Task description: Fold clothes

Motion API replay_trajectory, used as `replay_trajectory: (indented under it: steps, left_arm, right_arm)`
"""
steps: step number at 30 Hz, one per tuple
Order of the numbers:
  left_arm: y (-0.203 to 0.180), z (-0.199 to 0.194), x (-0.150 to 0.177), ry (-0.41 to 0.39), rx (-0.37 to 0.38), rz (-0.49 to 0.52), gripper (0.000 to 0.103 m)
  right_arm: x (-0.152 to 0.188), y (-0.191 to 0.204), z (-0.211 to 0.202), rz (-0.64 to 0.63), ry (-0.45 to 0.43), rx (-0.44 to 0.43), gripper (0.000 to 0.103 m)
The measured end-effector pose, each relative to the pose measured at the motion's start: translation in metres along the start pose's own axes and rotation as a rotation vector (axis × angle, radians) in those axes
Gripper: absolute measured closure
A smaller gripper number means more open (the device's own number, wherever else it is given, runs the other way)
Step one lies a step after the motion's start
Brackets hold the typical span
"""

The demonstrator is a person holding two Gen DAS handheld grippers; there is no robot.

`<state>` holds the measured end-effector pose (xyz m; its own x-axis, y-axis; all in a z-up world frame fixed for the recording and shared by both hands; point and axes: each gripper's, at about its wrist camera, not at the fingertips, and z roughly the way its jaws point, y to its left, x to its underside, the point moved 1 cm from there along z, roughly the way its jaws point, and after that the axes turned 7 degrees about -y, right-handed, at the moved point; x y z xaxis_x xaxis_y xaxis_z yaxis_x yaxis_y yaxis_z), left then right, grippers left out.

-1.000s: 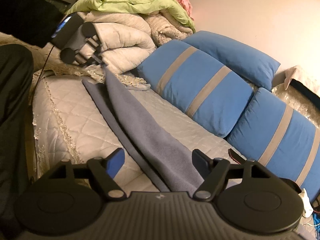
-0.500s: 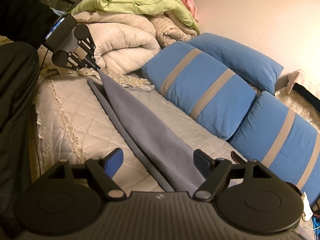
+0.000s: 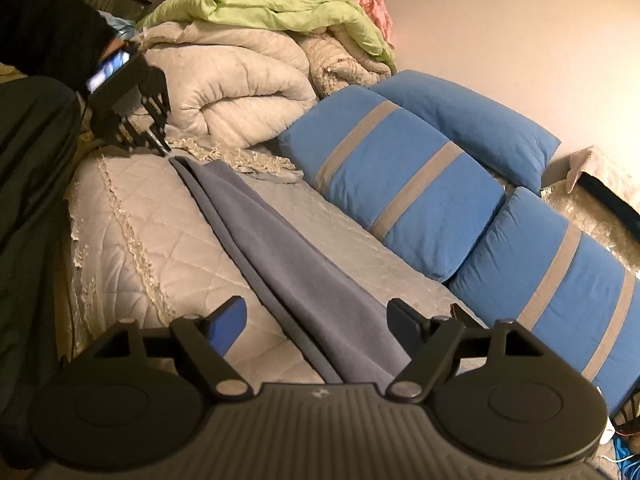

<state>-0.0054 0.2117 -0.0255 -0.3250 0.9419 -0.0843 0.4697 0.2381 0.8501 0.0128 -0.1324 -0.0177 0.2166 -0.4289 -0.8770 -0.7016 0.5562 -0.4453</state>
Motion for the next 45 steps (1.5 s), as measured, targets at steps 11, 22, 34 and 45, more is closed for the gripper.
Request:
replay_trajectory:
  steps: [11,22,34,45]
  left_arm:
    - [0.018,-0.024,-0.114,-0.146,-0.194,-0.101,0.048]
    - [-0.008,-0.011,-0.145,-0.16,-0.209,-0.17,0.048]
    - [-0.036,-0.009,-0.144,-0.167,-0.27,-0.031,0.048]
    - [-0.049,-0.016,-0.15,-0.273,-0.321,0.025,0.048]
  right_arm:
    - [0.015,-0.004,0.016,-0.064,0.091,0.085,0.035]
    - [0.025,0.007,0.04,-0.185,0.137,0.12,0.053]
    - [0.013,0.008,0.049,-0.209,0.143,0.143,0.103]
    - [0.0,-0.01,0.037,-0.129,0.13,0.149,0.103]
